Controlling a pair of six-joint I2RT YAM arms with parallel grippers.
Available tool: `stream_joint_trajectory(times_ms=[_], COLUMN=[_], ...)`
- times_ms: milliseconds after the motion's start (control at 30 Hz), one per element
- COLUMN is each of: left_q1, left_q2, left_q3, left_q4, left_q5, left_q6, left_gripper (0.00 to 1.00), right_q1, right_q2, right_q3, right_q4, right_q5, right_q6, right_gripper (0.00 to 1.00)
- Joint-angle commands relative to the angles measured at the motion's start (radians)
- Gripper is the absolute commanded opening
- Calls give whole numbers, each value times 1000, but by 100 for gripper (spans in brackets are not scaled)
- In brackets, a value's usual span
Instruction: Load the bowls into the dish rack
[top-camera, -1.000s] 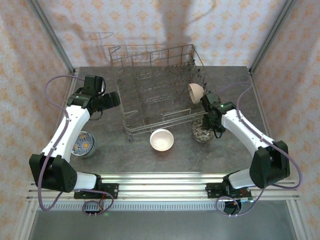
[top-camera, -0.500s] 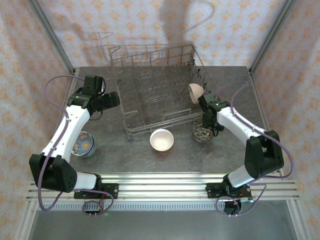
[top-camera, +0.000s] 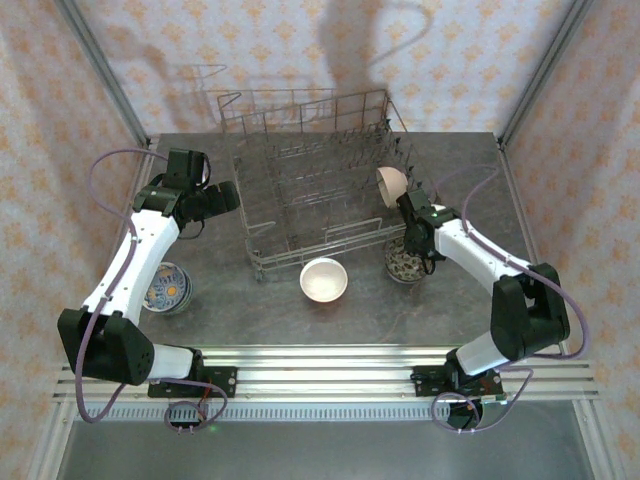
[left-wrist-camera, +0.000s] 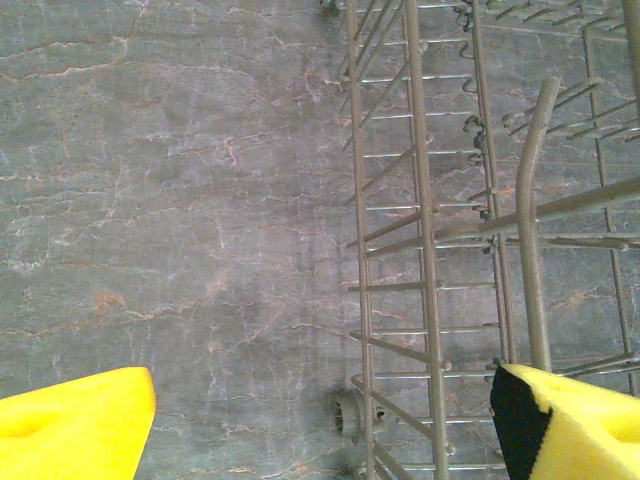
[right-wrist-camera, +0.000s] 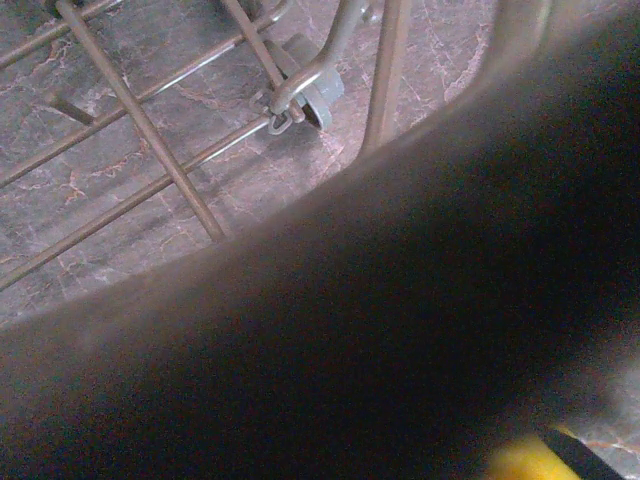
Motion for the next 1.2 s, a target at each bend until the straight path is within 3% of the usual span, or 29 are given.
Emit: stream_joint_trajectory(times_ms=[0, 267, 367, 533, 867, 1167], left_q1=[-17, -16, -16, -17, -17, -17], left_q2=[-21, -26, -27, -30, -57, -61], left_q3=[48, 33, 28, 24, 5, 11], left_q4=[68, 74, 73, 72, 64, 50], left_q5=[50, 58, 59, 67, 66, 61], left_q6=[-6, -14, -14, -16, -18, -8], left_gripper=[89, 89, 89, 89, 89, 89], right_q1=[-2, -4, -3, -1, 0, 10], right_q2=[29, -99, -133, -118, -122, -149], right_q3=[-58, -98, -111, -127, -126, -60], right_q4=[-86, -146, -146, -142, -134, -226], right_q5=[-88, -144, -182, -208, -187, -177], right_q6=[-8, 29, 34, 31, 32, 6], right_gripper=[28, 27, 22, 15, 11, 5])
